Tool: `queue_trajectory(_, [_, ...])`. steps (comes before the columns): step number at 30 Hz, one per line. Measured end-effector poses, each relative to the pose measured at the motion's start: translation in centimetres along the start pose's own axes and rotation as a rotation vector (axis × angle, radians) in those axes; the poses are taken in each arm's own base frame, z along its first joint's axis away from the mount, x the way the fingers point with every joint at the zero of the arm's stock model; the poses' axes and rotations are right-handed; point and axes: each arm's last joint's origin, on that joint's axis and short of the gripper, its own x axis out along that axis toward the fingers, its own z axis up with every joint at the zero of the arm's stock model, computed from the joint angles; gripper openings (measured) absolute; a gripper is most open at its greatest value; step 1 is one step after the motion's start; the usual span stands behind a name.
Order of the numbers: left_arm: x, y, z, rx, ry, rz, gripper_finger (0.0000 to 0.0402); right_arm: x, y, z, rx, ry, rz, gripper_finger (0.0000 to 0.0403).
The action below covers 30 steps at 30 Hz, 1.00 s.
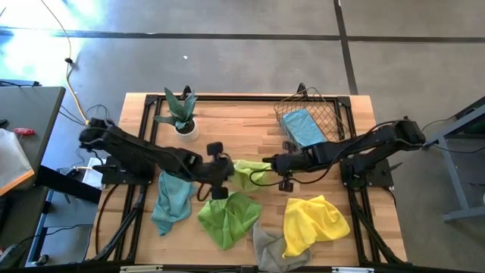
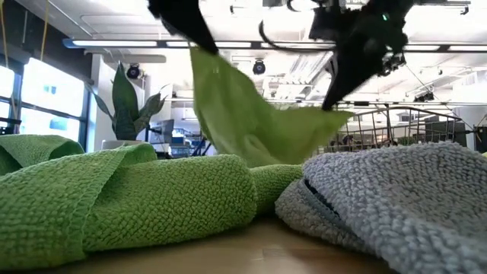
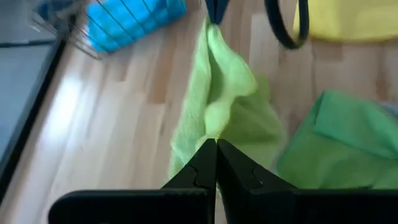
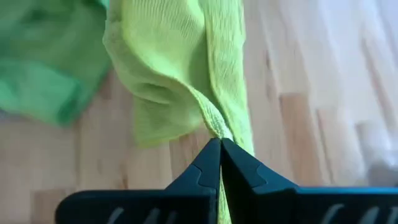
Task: Fold microfiber towels
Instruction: Fold the light green towel
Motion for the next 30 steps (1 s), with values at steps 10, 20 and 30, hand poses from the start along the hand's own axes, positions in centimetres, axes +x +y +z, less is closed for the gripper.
queue_trajectory(10, [-6.0,3.2,0.6,-0.008,-0.163,-0.004,0.0,-6.3,-1.0,6.0,-0.057,-0.14,-0.104,0.0])
queue_trajectory(20, [-10.7,6.3,0.7,-0.023,-0.328,0.228,0.0,-10.3,-2.7,8.9,-0.003,-0.264,-0.388,0.0])
queue_trajectory(30, [-8.8,8.8,1.0,0.048,-0.229,0.448,0.0,-7.5,-7.5,9.2,0.003,-0.162,-0.524,0.0])
